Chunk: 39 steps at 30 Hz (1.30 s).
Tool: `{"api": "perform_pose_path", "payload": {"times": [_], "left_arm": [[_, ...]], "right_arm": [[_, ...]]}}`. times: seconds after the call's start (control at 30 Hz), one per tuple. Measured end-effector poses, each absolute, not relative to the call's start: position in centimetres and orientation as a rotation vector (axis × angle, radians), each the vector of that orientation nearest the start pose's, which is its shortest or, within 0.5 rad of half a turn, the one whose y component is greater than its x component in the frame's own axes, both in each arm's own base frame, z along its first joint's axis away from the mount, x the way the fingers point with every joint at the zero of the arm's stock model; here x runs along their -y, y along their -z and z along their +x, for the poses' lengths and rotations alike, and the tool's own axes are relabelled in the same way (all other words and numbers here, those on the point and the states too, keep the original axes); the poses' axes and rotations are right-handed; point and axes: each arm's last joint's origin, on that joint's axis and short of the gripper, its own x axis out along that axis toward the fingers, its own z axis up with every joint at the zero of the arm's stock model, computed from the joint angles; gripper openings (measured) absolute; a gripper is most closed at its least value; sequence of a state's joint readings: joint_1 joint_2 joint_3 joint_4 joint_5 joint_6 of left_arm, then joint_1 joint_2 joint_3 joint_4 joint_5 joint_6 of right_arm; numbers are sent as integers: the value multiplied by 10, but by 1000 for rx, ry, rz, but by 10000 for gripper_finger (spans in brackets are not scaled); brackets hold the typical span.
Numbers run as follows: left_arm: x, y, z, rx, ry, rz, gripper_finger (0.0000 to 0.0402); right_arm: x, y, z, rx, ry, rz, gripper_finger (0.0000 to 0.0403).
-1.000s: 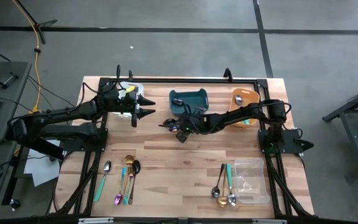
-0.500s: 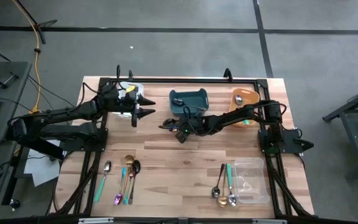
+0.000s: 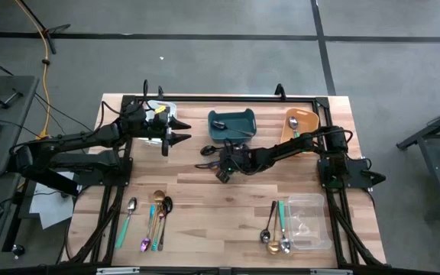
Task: Sort silverware by color (type)
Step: Put the purple spoon into the transparent bin
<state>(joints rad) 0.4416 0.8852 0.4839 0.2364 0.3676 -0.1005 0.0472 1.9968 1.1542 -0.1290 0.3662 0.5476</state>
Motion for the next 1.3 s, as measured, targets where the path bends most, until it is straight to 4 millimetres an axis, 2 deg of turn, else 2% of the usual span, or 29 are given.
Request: {"api": "perform_pose_path", "payload": {"times": [0.27, 0.5, 0.67, 0.77, 1.17, 1.3], "left_arm": [[-74, -252, 181, -147, -81, -160, 179], [-74, -252, 181, -148, -81, -158, 179], [-74, -252, 181, -147, -81, -158, 179], [-74, -252, 181, -147, -81, -158, 179], [-74, -252, 181, -147, -81, -157, 179], [-74, -252, 181, -147, -81, -158, 179]], "right_arm": [[-23, -126, 388, -871, 465, 252, 91], [-25, -153, 389, -846, 323, 115, 92], [-24, -147, 390, -891, 169, 163, 92], [-21, -137, 390, -926, 192, 135, 92], [-12, -119, 393, -968, 187, 163, 91], [-12, -118, 393, -971, 198, 186, 61]]}}
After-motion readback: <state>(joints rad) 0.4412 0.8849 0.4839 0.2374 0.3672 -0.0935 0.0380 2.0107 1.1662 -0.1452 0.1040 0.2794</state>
